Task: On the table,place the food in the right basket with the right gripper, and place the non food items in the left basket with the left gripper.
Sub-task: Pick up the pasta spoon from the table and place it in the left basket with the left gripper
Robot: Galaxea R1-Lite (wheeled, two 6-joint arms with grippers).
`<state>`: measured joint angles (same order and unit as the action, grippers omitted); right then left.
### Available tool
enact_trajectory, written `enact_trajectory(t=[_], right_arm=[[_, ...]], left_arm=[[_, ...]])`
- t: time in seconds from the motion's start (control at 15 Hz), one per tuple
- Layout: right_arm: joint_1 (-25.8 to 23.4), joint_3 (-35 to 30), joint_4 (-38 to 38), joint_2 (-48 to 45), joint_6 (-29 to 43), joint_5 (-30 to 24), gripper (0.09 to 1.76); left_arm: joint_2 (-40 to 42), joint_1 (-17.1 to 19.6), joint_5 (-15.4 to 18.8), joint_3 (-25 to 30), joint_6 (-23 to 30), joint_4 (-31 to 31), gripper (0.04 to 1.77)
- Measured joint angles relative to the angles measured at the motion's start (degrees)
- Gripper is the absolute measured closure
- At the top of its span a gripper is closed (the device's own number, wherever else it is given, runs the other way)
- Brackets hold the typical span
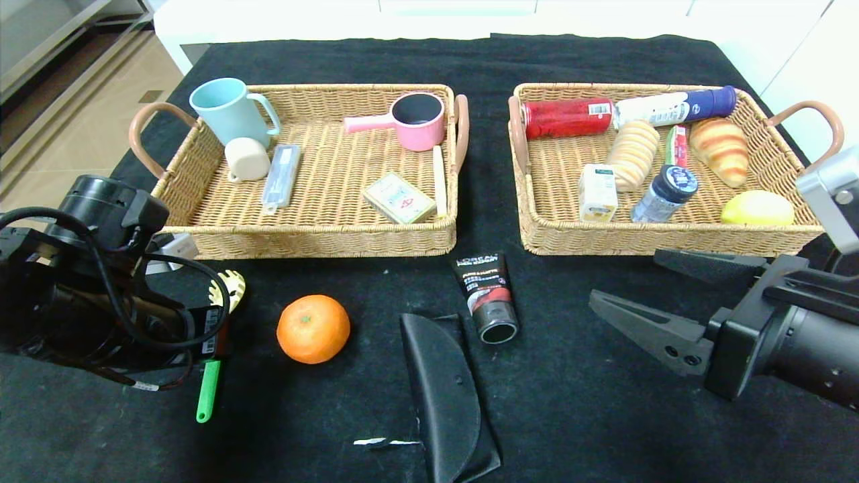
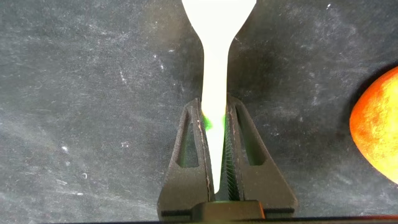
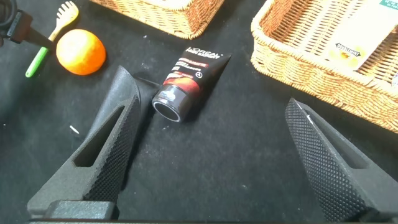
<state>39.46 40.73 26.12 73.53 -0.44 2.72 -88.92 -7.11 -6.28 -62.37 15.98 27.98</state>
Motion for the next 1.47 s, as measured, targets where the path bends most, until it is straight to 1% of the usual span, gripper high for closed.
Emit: enact_trajectory(t=[0.2,0.47,0.53,0.73,0.87,0.93,1.0,1.07,1.27,1.33,1.4,1.47], right_arm=[[0.0,-0.1,0.02,0.33,-0.07,0.02,0.15],[0.06,-0.11,0.06,0.66,-0.07,0.0,0.15],[0.06,-0.11,0.05,0.69,-0.07,-0.02,0.15],[0.06,-0.13,0.06,0.74,-0.07,0.0,0.15],[0.09,-0.13,0.05,0.74,-0.07,0.0,0.15],[0.09,-0.13,0.06,0.74,-0.07,-0.02,0.15],[0.06,-0.13,0.06,0.72,-0.05,0.0,0.15],[0.04,-0.13,0.06,0.69,-0.05,0.0,0.15],[0.0,-0.13,0.06,0.59,-0.07,0.0,0.15],[0.0,-0.13,0.06,0.59,-0.07,0.0,0.15],[0.0,-0.13,0.05,0.59,-0.07,0.0,0.15],[0.0,-0.13,0.06,0.59,-0.07,-0.02,0.15]], left_arm=[[2.18,-0.16,0.61,0.27,-0.37,0.35,1.58],[7.89,-1.07,1.22,0.96,-0.88,0.35,1.58],[9.46,-1.57,1.24,0.73,-1.0,0.3,1.58],[11.97,-2.62,1.1,-2.21,-1.85,-0.37,1.58],[12.11,-2.76,1.01,-4.19,-2.67,-5.71,1.58],[11.93,-2.78,1.01,-4.83,-3.47,-9.76,1.58],[11.67,-2.76,1.05,-5.22,-5.1,-12.74,1.58],[11.33,-2.76,1.16,-5.68,-6.62,-14.12,1.58],[9.76,-2.86,1.73,-8.39,-8.11,-15.3,1.58],[9.02,-2.91,2.54,-9.19,-8.28,-18.29,1.58],[8.19,-2.91,2.89,-9.63,-8.35,-22.38,1.58],[7.14,-2.91,2.89,-9.9,-8.48,-25.2,1.58]])
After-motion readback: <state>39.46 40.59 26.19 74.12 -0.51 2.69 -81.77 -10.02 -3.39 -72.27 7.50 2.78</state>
